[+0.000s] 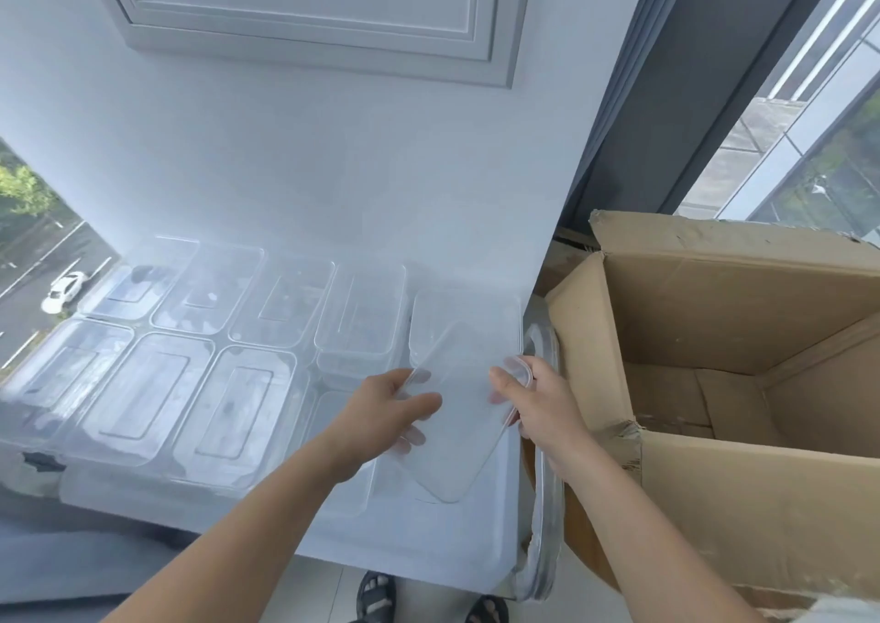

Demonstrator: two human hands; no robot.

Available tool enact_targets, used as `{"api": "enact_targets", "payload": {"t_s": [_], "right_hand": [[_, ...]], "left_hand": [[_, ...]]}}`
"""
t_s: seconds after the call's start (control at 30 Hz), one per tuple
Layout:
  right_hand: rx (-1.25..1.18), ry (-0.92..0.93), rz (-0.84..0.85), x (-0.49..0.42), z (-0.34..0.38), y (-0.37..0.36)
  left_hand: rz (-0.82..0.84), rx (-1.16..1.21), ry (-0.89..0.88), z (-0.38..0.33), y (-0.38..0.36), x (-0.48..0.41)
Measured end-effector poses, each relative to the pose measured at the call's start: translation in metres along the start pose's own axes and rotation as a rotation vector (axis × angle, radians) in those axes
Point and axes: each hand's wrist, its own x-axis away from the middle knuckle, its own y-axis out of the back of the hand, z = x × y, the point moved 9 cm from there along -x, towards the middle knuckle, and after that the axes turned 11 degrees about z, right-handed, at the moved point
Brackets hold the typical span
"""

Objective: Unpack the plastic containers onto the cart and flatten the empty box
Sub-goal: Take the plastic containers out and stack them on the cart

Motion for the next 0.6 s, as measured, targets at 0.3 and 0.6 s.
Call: {"api": "enact_targets", "payload": {"t_s": [0.3, 0.6], "right_hand": [[0.005, -0.079, -0.065, 0.004, -0.024, 0.000], [-0.156, -0.074, -0.399, -0.013, -0.010, 0.023]], "left_hand": [[0.121, -0.059, 0.112, 0.025, 0.006, -0.016], [-0.207, -0.262, -0.183, -0.028, 0.049, -0.040]]}}
